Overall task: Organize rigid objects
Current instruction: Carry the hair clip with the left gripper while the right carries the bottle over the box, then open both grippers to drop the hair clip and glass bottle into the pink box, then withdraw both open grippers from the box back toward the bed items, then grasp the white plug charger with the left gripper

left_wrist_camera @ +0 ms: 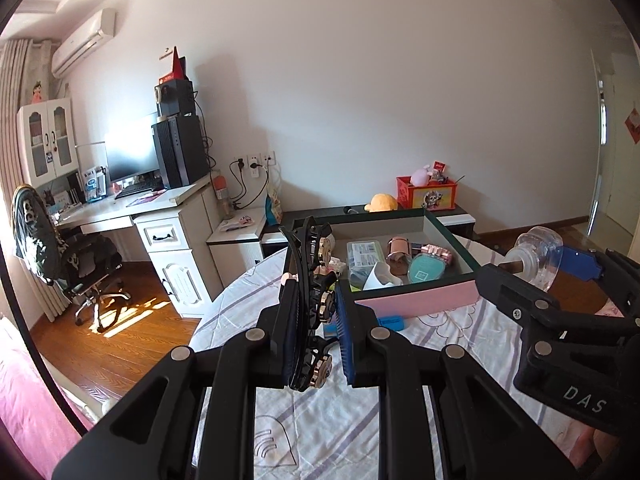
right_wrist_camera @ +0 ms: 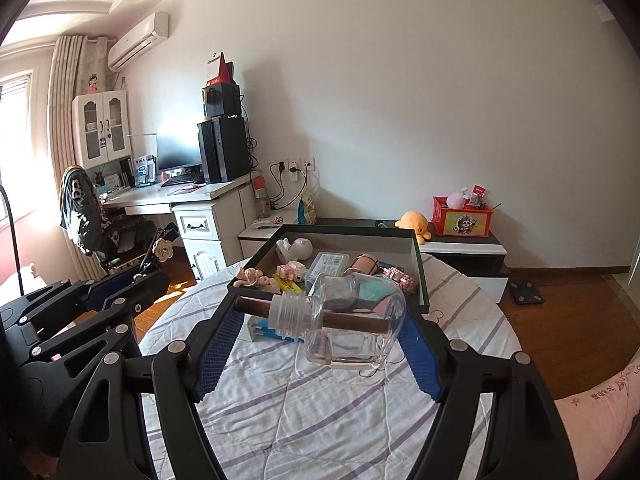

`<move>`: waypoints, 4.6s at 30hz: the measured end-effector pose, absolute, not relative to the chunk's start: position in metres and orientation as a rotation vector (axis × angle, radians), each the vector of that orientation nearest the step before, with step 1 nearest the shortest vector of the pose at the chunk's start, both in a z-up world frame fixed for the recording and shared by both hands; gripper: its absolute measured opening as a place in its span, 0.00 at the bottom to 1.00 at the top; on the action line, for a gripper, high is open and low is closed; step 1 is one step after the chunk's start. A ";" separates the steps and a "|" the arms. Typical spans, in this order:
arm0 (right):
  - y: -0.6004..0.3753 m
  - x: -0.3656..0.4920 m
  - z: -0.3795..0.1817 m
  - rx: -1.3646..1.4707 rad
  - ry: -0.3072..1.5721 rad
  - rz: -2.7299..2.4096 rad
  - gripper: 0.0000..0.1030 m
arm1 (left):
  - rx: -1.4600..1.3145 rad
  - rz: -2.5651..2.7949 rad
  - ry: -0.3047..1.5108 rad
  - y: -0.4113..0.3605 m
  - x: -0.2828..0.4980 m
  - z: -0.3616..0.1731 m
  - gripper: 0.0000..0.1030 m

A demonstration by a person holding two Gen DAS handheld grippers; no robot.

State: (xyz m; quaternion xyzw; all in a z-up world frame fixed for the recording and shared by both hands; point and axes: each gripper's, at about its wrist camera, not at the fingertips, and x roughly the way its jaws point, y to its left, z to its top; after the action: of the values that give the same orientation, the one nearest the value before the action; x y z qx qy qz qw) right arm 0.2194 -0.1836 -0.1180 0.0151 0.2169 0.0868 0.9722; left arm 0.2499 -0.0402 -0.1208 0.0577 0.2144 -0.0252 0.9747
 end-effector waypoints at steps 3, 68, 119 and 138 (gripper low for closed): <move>-0.193 0.251 -0.126 0.015 0.463 0.142 0.75 | 0.145 -0.046 0.457 -0.044 0.289 -0.127 0.17; -0.175 0.093 -0.049 0.029 0.282 0.094 1.00 | 0.053 0.023 0.264 -0.004 0.124 -0.067 1.00; -0.182 0.334 -0.232 0.042 0.826 0.102 1.00 | -0.019 -0.108 0.883 -0.003 0.409 -0.251 0.86; -0.155 0.336 -0.234 0.016 0.847 0.109 1.00 | -0.033 -0.137 0.831 0.026 0.362 -0.244 0.51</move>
State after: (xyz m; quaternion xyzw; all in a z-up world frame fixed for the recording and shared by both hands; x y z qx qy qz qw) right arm 0.3357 -0.1546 -0.2337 0.0076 0.4105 0.0530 0.9103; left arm 0.3618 0.0258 -0.2445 -0.0158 0.4035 -0.0663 0.9125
